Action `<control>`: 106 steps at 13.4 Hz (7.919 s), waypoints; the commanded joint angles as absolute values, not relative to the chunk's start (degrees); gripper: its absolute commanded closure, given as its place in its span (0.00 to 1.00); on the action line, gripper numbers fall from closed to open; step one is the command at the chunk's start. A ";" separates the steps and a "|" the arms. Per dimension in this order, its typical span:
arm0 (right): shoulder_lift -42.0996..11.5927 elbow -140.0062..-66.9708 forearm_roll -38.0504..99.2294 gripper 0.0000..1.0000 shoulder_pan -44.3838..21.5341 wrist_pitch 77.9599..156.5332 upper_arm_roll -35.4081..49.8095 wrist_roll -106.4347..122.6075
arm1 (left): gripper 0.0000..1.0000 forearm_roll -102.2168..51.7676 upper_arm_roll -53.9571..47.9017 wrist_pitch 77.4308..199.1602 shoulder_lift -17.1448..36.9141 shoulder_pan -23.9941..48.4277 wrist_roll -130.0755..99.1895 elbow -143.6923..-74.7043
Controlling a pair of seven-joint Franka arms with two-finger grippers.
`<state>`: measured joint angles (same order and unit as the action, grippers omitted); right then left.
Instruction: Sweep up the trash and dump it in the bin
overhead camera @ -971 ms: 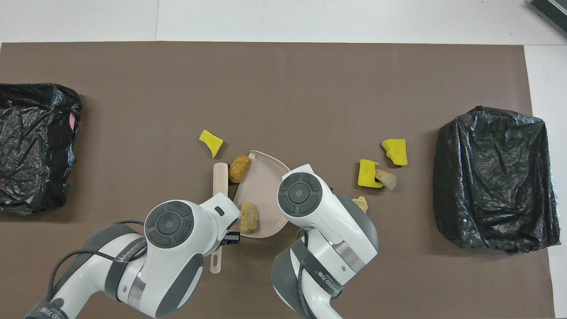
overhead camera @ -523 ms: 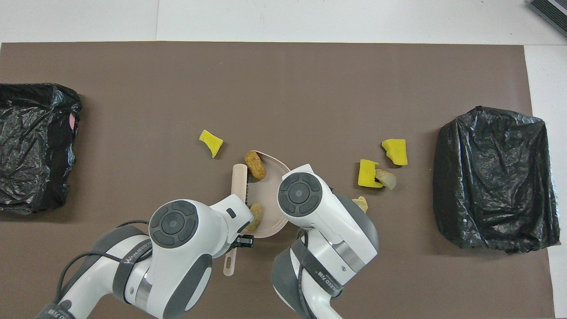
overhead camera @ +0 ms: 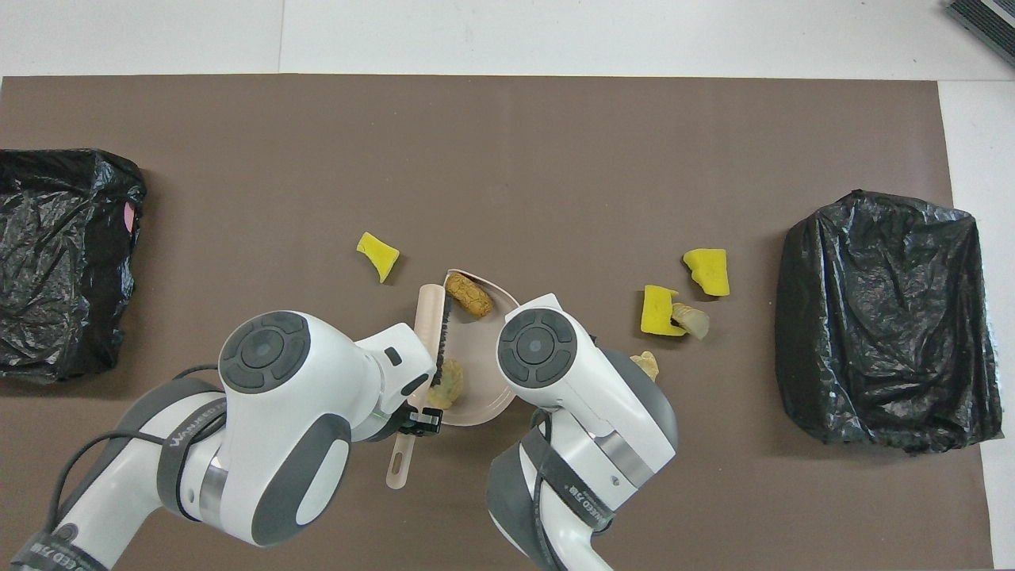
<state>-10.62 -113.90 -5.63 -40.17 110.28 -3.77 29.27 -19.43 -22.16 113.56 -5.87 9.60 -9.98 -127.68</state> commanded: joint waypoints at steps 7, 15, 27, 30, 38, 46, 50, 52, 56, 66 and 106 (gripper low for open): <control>-10.28 -114.52 -5.80 1.00 -39.90 110.13 -3.69 28.92 | 1.00 -10.83 -11.61 111.53 -0.45 8.88 1.75 -119.89; -10.28 -114.52 -5.80 1.00 -39.90 110.21 -3.78 28.92 | 1.00 -0.89 -7.47 110.83 12.39 8.09 5.71 -109.60; -10.28 -114.52 -5.80 1.00 -39.90 110.21 -3.69 28.92 | 1.00 -4.82 -12.21 108.72 5.19 10.90 8.09 -120.66; -10.28 -114.52 -5.80 1.00 -39.90 110.21 -3.69 28.92 | 1.00 -6.68 -15.28 109.24 3.52 10.90 5.72 -123.21; -10.28 -114.52 -5.80 1.00 -39.90 110.21 -3.78 28.92 | 1.00 -13.17 -17.93 107.41 -1.40 11.43 5.10 -124.98; -10.28 -114.52 -5.80 1.00 -39.90 110.13 -3.78 28.57 | 1.00 -13.80 -17.75 103.46 -5.09 10.64 3.88 -124.72; -10.37 -114.17 -5.80 1.00 -39.38 110.21 -3.78 28.39 | 1.00 -13.71 -17.40 99.77 -9.04 9.41 -1.12 -124.80; -9.59 -113.65 -5.63 1.00 -37.89 109.69 -3.78 29.00 | 1.00 -13.10 -17.40 97.21 -9.75 9.58 -8.58 -124.89; -7.12 -113.55 -5.54 1.00 -35.69 108.90 -3.78 30.14 | 1.00 -11.35 -18.28 98.26 -11.51 10.81 -17.03 -126.29; -0.62 -108.46 -3.60 1.00 -22.69 97.39 -4.13 44.54 | 1.00 -15.28 -26.18 107.30 -20.82 13.09 -27.77 -137.18; -1.15 -103.81 -53.96 1.00 10.64 105.39 -5.63 83.40 | 0.00 -40.08 -53.53 118.04 -26.98 3.61 -23.92 -147.05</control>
<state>-2.10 -104.80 -52.21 11.24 107.06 -5.99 83.33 -39.81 -53.55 117.52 -27.41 5.25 -26.88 -147.92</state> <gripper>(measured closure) 0.678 0.269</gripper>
